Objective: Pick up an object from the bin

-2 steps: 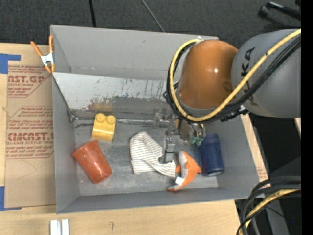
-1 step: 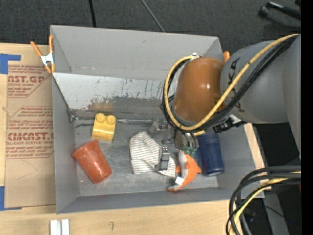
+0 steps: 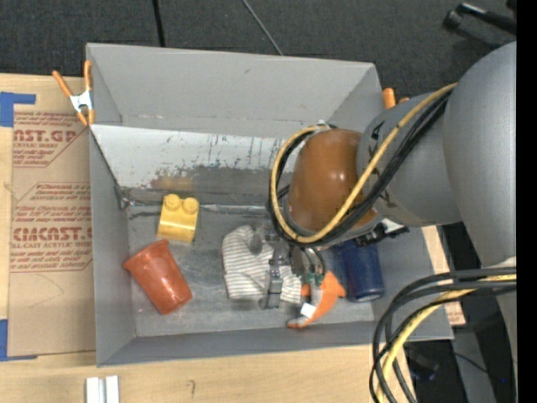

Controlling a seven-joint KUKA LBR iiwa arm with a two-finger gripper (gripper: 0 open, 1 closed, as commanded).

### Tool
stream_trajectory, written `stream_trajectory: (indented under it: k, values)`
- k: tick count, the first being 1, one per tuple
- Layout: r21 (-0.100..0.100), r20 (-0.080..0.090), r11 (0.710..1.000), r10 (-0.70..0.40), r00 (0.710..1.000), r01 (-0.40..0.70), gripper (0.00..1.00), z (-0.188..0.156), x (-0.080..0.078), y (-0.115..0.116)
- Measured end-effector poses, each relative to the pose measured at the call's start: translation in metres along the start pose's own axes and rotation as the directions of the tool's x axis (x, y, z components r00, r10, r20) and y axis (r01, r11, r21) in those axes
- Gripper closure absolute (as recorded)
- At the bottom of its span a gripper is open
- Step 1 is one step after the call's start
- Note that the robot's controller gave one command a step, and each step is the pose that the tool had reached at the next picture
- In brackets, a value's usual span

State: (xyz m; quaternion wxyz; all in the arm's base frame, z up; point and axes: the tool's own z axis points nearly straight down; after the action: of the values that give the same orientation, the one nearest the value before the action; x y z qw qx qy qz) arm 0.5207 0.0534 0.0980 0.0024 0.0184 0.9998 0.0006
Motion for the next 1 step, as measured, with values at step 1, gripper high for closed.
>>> stream_trajectory:
  k: [1]
  values:
    - [0.0, -0.004, 1.0, -0.006, 1.0, 0.006, 1.0, 0.0276, 0.0098, -0.0045]
